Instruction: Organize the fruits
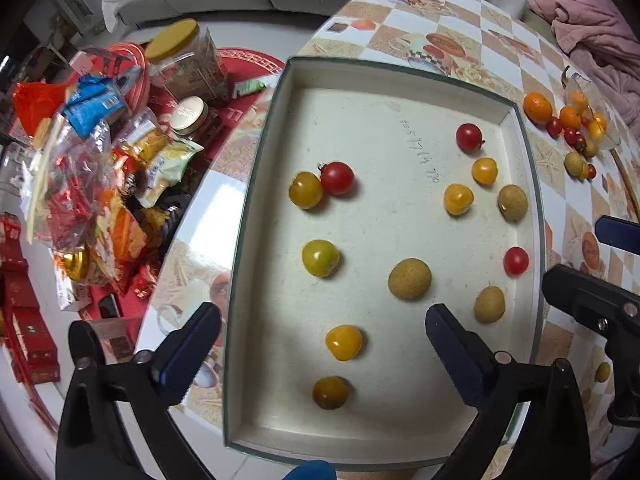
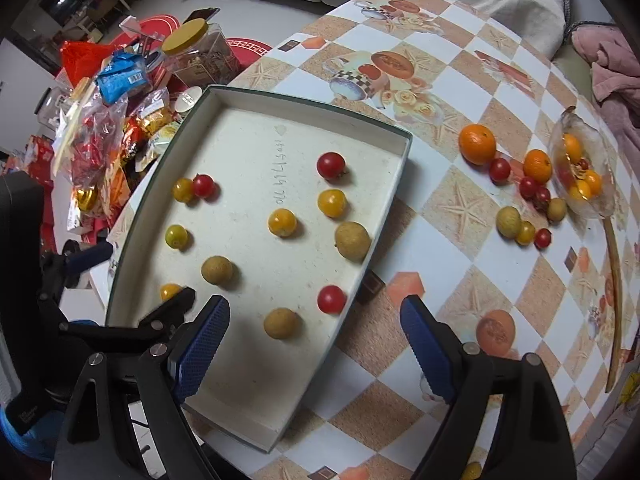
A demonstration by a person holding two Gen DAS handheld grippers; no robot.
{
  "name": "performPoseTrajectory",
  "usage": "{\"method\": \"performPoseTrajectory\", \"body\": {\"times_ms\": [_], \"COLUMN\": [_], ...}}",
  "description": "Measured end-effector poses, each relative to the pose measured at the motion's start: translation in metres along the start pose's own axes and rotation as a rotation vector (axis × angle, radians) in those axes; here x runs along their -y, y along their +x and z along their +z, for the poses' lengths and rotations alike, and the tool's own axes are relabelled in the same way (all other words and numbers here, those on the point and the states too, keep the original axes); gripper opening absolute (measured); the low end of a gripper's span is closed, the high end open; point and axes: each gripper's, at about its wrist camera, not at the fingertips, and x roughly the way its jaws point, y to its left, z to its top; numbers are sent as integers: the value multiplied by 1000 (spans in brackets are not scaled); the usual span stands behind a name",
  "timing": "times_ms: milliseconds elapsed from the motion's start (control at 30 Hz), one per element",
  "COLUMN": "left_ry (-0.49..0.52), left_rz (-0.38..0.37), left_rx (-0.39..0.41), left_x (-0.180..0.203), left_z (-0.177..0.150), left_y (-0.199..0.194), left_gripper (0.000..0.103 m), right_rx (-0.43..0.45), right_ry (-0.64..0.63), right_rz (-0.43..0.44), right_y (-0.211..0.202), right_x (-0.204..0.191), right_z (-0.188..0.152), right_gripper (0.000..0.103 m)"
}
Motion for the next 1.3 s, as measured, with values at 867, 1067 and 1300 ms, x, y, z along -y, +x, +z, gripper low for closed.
{"method": "performPoseTrajectory", "body": {"times_ms": [867,1067,1300], "left_ry": [87,119,145], "left_rz": [-41,-54,-69], "left_rx": [12,19,19], "left_x": [6,8,11], "left_z": [-25,-28,-31], "left_y": [-38,-45,-52], "left_gripper": [103,103,103], "right_rx": [6,6,2], "right_ry": [-38,-21,-22], "right_rz": [-113,-109,-107], "right_y": [-38,-43,-47], "right_x": [-13,-13,-15], "right_z": [-30,-34,-39], "right_gripper": [90,103,103]}}
